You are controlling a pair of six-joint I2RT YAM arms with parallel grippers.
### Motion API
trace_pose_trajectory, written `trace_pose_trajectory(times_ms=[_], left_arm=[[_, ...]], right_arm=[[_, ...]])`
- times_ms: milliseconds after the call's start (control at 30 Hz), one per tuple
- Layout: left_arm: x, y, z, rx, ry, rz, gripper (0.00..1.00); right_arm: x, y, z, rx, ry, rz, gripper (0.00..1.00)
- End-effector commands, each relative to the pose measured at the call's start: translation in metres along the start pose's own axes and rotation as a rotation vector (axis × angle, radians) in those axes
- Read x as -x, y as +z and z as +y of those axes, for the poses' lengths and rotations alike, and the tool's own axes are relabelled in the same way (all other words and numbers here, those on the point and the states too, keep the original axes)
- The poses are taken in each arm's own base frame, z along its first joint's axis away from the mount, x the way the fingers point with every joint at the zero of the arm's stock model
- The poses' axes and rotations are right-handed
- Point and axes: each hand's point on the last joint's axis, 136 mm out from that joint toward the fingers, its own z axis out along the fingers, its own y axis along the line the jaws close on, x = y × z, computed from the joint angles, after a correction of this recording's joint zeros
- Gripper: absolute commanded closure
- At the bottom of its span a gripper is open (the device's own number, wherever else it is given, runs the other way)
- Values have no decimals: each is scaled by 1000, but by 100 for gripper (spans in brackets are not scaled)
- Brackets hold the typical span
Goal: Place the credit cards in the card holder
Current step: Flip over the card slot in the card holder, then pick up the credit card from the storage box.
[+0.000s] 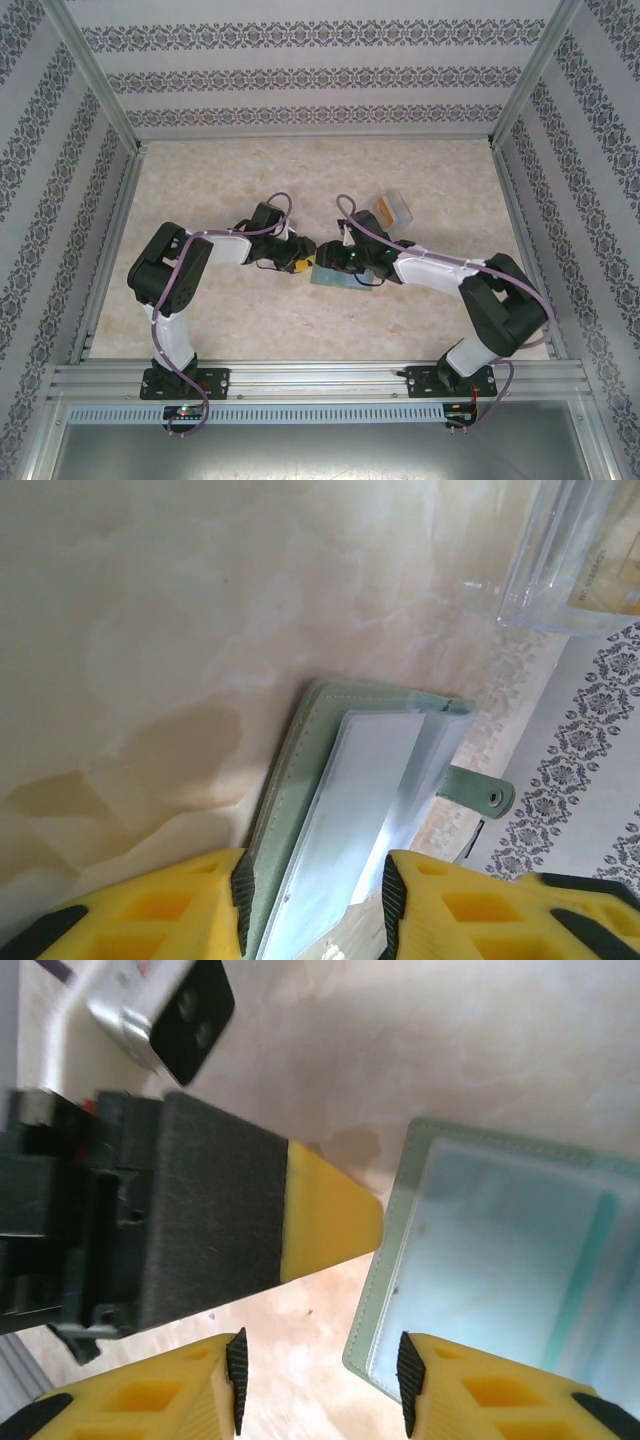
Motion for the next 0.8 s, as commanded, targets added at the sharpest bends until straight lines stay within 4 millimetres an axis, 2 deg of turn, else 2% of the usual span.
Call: trace_pose_trajectory(times_ms=[0, 100, 167, 233, 300, 367, 533, 767], left_arm=[[24, -8, 16, 49, -38, -85, 58], [25, -8, 13, 69, -14, -87, 58], [25, -11, 15, 106, 16, -96, 58], [24, -16, 15, 146, 50, -101, 57], [24, -24, 16, 183, 77, -116, 55], [23, -32, 17, 220, 109, -138, 54], [22, -45, 12, 266, 161, -158, 52], [21, -47, 14, 264, 165, -166, 52]], right_arm=[[31, -36, -11, -64, -43, -146, 51], [50, -65, -37, -155, -52, -209, 48], [65, -82, -57, -270, -111, -241, 43], [79, -101, -88, -454, -171, -236, 41], [93, -117, -112, -598, -215, -211, 39], [105, -123, -127, -677, -254, -193, 38], [129, -111, -143, -694, -335, -125, 35], [146, -81, -156, -709, -399, -25, 35]])
